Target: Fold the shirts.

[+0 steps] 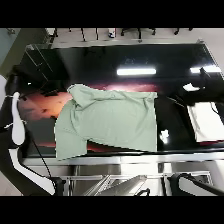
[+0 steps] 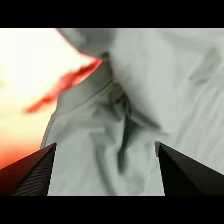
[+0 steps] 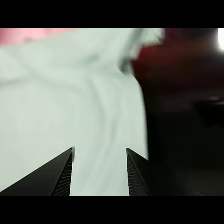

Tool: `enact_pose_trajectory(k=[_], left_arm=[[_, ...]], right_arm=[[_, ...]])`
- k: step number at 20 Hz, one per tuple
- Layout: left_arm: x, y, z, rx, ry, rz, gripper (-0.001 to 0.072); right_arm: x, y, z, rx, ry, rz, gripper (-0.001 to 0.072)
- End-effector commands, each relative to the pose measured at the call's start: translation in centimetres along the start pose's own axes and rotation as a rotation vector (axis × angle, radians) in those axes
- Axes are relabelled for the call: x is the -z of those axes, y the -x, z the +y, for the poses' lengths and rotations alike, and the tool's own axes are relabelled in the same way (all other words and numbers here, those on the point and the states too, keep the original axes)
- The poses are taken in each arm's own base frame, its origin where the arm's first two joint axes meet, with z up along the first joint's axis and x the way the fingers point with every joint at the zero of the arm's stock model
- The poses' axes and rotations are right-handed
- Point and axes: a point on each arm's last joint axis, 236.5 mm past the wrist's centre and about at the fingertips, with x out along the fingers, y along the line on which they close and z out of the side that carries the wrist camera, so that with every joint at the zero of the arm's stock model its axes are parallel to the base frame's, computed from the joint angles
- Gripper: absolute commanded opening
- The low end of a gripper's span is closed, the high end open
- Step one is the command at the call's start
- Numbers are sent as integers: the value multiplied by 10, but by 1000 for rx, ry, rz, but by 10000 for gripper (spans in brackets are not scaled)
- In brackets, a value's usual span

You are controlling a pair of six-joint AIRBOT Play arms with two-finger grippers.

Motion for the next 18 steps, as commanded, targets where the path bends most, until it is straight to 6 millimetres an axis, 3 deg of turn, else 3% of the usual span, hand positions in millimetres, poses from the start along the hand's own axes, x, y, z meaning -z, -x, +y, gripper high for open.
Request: enact_pose_trajectory(k=[1,4,8,11,16,18], left_arm=[[66,16,28,129,71,128,699],[116,-3,61,150,167,171,699],[142,-20,83,167,244,180,699],[145,-29,80,185,244,200,699],[151,-62,58,243,214,288,699],[155,-66,48,252,192,320,698]], right_arm=[[85,22,-51,102,-96,141,382],[139,10,-70,105,-183,196,386],[181,-7,-76,95,-229,287,392],[189,-10,-76,87,-220,304,392],[189,-11,-73,72,-217,305,392],[192,-10,-72,67,-219,320,392]])
